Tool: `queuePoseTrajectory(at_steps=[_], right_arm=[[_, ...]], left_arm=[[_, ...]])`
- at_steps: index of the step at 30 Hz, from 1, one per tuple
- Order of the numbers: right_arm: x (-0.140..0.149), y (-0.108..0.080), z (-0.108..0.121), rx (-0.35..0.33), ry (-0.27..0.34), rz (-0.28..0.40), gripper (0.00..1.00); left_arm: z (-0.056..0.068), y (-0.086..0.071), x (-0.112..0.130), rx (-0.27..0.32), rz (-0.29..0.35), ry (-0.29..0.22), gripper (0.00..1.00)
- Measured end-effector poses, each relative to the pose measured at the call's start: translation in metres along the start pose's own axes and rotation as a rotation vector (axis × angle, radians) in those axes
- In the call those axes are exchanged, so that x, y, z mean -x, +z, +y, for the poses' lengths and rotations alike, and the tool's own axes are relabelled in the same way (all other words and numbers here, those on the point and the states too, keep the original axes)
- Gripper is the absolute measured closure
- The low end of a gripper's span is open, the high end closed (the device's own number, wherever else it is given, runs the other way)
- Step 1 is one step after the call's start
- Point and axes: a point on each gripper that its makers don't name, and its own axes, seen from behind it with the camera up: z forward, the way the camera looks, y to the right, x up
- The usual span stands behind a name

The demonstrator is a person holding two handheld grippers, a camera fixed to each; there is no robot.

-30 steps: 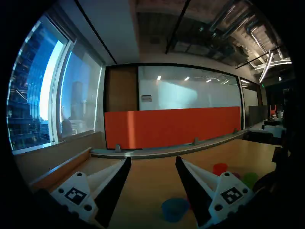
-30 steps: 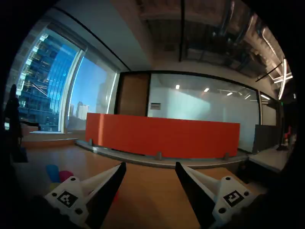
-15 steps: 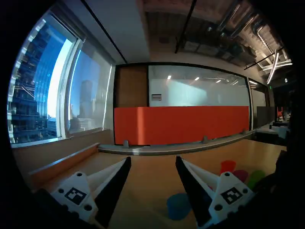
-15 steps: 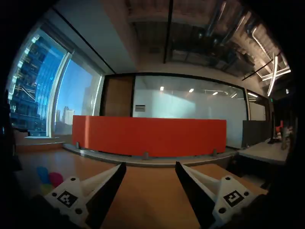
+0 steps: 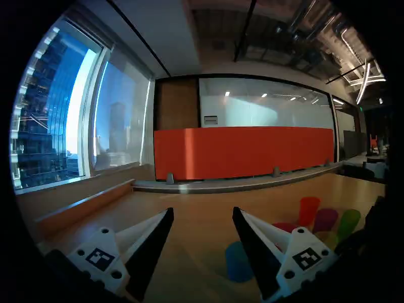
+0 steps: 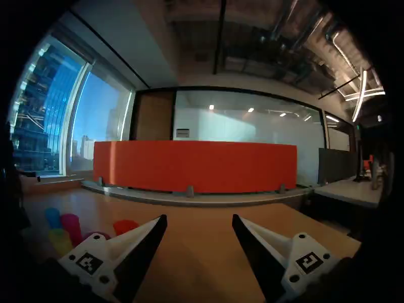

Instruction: Pour water

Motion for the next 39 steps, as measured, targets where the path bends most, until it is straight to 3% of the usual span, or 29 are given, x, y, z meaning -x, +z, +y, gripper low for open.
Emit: queuePoseTrajectory(at_steps=[15, 26, 39], right_arm=[[-0.001, 0.005, -0.006, -0.003, 0.077, -0.022, 0.00], [-0.015, 0.008, -0.011, 0.005, 0.058, -0.018, 0.00], [-0.015, 0.011, -0.019, 0.001, 0.043, -0.034, 0.00]], left_arm=[[0.001, 0.004, 0.001, -0.025, 0.032, 0.029, 0.14], [0.001, 0.011, 0.015, -0.020, 0.039, -0.013, 0.14], [0.008, 0.020, 0.028, -0.007, 0.034, -0.024, 0.14]])
